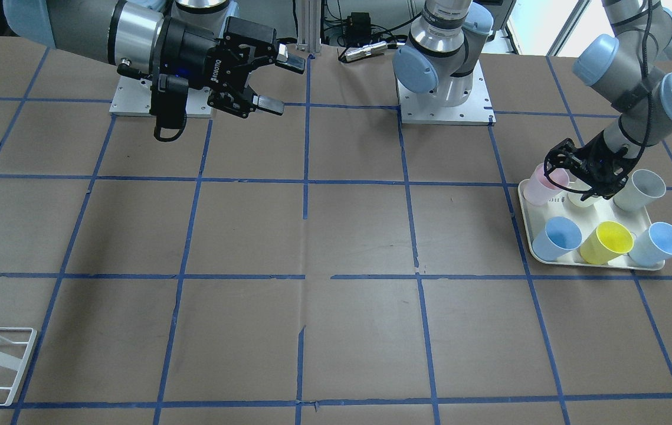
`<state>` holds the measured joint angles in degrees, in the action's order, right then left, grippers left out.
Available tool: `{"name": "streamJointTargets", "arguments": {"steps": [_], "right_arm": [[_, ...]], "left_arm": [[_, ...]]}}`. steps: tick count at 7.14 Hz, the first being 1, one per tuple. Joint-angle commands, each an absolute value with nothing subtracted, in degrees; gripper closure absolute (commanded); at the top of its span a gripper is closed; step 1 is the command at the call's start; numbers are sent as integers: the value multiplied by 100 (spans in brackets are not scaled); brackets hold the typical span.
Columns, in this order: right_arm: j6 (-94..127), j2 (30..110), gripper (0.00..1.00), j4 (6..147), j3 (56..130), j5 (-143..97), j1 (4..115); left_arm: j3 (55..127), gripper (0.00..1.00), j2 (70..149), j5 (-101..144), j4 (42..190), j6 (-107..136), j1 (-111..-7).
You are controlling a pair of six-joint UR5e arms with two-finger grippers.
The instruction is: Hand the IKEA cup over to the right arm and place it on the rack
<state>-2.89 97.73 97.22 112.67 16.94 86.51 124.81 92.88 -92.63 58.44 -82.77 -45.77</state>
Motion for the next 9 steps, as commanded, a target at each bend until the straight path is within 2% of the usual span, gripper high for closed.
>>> {"name": "streamJointTargets", "arguments": {"steps": [1, 3, 4, 7, 8, 9], "right_arm": [[-510, 9721, 0, 9703, 11522, 830, 8640], [-510, 9703, 0, 9694, 11654, 625, 8640], [-492, 9703, 0, 9694, 11654, 624, 8640], [-527, 9563, 0, 9598, 11663, 457, 8640], [-597, 9519, 0, 9598, 11663, 318, 8657], [-693, 9484, 0, 9589, 11663, 229, 8657]], "left_arm": [[12507, 3, 9325, -9229, 5670, -8279, -4535], [12533, 33, 9316, -9263, 5521, -8270, -4526], [12655, 40, 9308, -9272, 5493, -8244, -4526], [12788, 94, 9255, -9255, 5211, -8200, -4526], [12779, 100, 9194, -9229, 5221, -8200, -4518], [12771, 100, 9150, -9185, 5403, -8191, -4518]]}}
